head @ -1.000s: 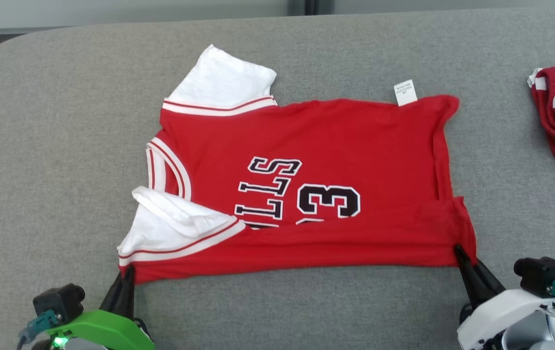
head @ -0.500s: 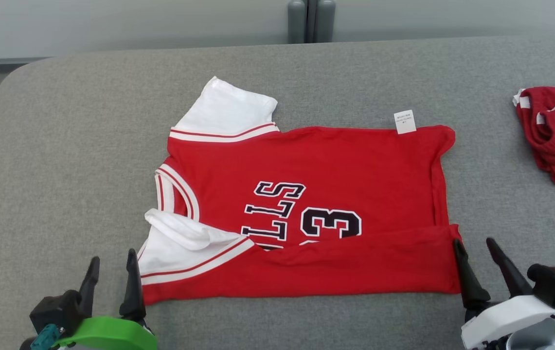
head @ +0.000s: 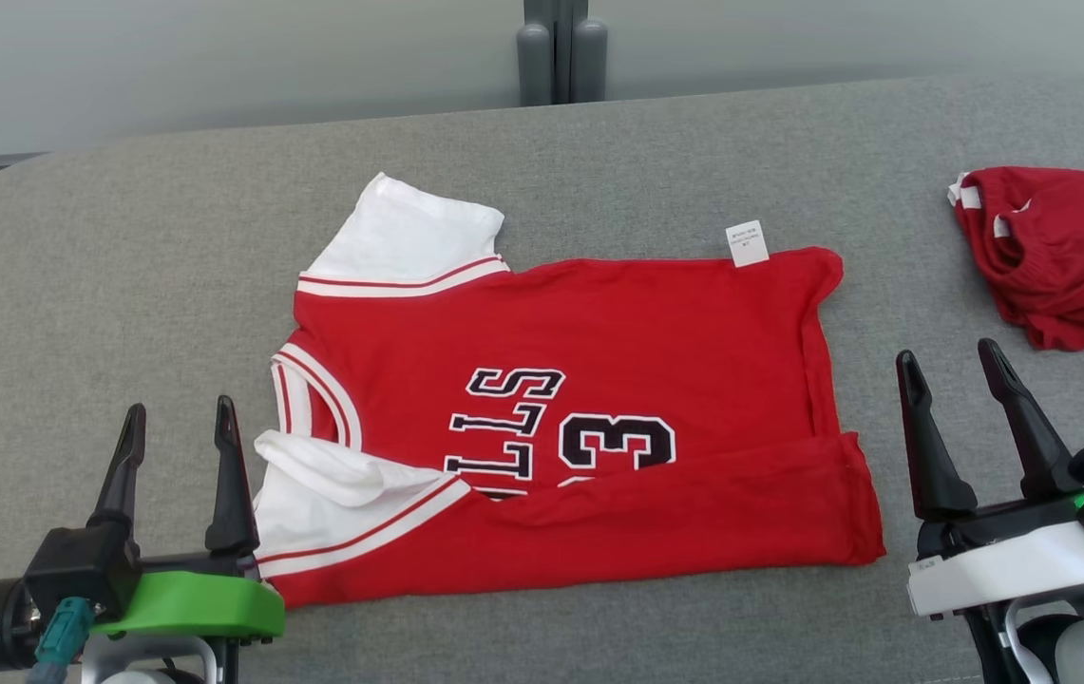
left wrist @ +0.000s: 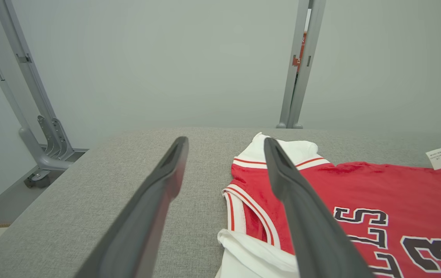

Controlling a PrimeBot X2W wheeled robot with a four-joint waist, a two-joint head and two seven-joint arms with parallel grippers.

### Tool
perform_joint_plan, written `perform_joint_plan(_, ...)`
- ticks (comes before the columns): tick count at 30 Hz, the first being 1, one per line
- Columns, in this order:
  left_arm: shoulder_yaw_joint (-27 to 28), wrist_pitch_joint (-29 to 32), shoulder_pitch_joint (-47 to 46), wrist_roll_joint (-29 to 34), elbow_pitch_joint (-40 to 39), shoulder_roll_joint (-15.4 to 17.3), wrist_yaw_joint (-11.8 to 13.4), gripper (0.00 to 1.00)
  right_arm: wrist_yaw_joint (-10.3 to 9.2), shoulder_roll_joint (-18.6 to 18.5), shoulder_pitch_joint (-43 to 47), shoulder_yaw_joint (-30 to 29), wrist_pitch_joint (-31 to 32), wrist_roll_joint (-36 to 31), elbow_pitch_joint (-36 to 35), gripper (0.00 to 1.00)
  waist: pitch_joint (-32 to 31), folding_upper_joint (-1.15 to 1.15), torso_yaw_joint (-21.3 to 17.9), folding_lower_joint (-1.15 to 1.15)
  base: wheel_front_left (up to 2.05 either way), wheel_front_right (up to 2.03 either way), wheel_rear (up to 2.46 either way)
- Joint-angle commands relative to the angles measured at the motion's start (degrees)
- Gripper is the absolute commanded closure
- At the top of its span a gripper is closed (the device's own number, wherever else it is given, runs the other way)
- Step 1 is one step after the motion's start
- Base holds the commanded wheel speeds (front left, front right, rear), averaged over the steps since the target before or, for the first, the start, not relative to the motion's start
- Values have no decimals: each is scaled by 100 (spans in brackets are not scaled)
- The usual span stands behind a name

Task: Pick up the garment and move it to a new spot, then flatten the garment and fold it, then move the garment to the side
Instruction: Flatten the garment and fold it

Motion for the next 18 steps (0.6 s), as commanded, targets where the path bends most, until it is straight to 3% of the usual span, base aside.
perform_joint_plan(1,4,33,5,4,-41,57,43,0,-7,24,-22,-14,30,-38,-48,0,8,0,3,0,0,0,0)
perform_joint_plan(7,-19,215,-125,-101,-140,60,32,0,-7,78,-51,-59,112,-26,-143,0,152,0,37,0,0,0,0)
perform_joint_plan(11,-127,545,-655,-165,-58,157,-177,0,-7,107,-171,-22,140,-12,-196,0,406,0,11,0,0,0,0)
perform_joint_plan(18,-350,1184,-2526,-381,684,179,-689,0,-7,185,-492,64,105,-10,-194,0,1171,0,-201,0,0,0,0)
